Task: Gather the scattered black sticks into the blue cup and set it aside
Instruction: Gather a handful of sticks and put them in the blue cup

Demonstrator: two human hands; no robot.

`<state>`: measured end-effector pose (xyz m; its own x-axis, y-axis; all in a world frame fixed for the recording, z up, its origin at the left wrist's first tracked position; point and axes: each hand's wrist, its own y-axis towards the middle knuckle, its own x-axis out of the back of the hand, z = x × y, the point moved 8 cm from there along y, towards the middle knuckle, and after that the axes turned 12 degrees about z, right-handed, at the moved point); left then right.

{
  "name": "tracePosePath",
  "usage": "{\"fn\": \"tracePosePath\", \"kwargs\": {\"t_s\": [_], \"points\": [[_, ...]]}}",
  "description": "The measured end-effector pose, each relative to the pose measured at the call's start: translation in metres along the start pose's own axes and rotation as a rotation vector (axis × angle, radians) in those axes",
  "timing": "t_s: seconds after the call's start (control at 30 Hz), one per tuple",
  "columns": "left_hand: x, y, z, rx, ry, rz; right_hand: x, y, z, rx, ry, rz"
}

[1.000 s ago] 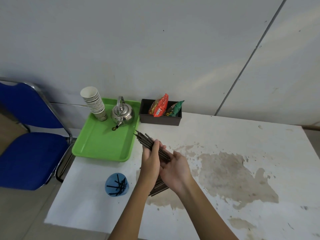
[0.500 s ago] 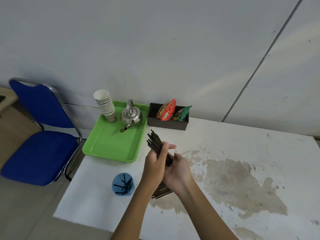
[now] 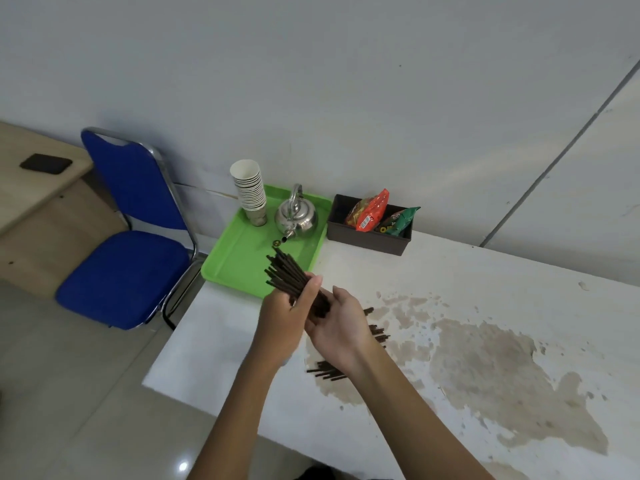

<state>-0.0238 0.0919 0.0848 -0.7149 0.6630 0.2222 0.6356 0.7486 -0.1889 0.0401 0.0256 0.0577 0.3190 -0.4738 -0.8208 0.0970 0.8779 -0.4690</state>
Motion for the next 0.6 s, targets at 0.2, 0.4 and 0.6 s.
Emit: {"fn": "tracePosePath", "kwargs": {"t_s": [0.2, 0.4, 0.6], "points": [[0.052, -0.025, 0.035, 0.063, -0.055, -0.113, -0.005, 0.027, -0.044, -0.126, -0.195, 0.008], [0.085, -0.034, 0.083, 0.112, 0.108, -0.236, 0.014, 0.035, -0.026, 0.095, -1.4, -0.127], [0.083, -0.026, 0.125, 0.148, 0.24, -0.258, 0.021, 0.047, -0.062, 0.102, -2.208, 0.222]]}}
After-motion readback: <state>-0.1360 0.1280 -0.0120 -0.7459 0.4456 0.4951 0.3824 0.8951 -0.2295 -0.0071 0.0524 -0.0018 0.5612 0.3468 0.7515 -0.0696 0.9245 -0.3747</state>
